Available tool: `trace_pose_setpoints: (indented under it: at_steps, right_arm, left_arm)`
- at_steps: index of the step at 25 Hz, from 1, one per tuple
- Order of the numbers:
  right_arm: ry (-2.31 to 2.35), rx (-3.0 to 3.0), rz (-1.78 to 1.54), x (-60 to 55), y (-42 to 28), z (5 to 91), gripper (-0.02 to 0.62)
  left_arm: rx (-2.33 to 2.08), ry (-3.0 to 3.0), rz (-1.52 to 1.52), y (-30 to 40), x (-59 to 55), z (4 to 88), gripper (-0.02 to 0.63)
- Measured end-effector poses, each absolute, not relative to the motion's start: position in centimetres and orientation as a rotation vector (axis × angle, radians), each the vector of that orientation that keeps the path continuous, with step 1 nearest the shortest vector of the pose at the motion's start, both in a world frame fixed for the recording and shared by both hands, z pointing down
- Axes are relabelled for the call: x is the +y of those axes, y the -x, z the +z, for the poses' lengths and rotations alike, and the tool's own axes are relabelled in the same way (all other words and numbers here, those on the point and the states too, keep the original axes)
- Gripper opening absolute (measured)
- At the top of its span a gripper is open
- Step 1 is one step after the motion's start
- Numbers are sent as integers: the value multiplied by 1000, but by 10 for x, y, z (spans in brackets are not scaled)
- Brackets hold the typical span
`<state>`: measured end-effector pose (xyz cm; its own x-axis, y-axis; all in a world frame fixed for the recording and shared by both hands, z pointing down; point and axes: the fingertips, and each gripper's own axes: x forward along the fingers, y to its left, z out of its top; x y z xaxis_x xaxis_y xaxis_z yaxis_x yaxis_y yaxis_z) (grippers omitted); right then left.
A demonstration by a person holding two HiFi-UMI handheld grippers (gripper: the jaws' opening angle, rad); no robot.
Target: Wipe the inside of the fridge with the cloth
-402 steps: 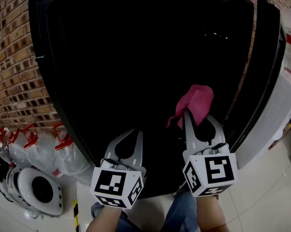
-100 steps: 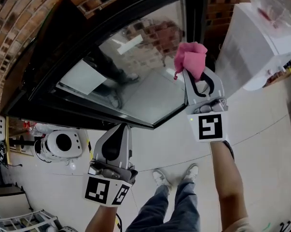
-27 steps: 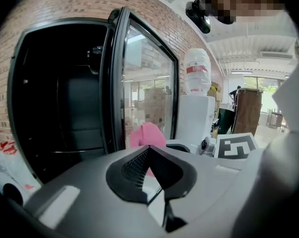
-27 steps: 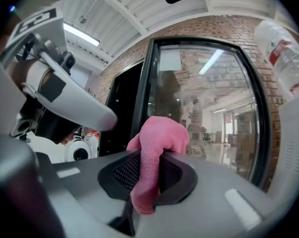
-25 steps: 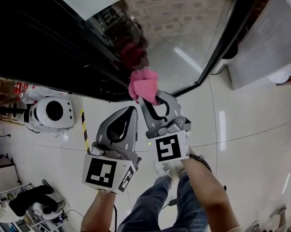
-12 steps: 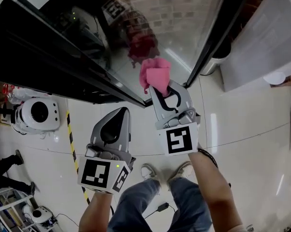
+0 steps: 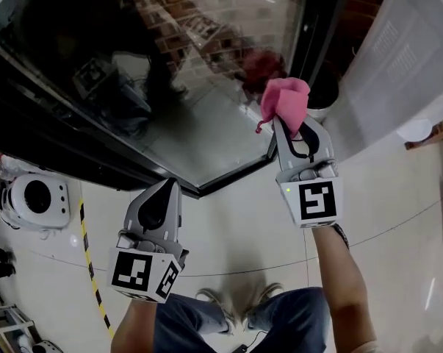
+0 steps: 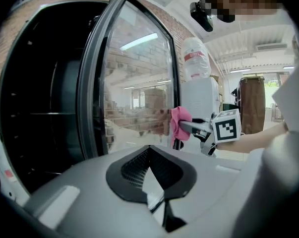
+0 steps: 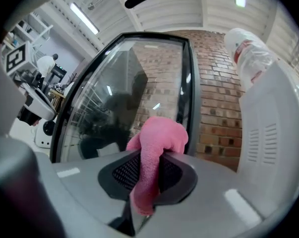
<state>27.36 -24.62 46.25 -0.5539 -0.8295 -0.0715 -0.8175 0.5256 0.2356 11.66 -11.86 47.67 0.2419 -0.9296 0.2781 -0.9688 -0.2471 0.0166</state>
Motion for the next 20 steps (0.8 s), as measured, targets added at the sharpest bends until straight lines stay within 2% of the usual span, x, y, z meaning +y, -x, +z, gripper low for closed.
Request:
trace_pose_setpoints:
  at_steps: [5,9,14,20]
  right_arm:
    - [-1505,-2693,-493,-261,-298,472,57]
    - [-1480,-2769,-496,-235,-278,470,57]
    - [-1310,-3073,-446,-170,-186,450,57]
    - [-969,-3054,-482,-115,-92,501,57]
  left_arm:
    - [-1820,-2320,267,-111,-125,518,15]
    - [-1858,-2331,255,-103,-119,532,15]
    - [-1961,-2327,172,-82,-111,534,15]
    - [-2064,-2251,85,-51,-90,544,15]
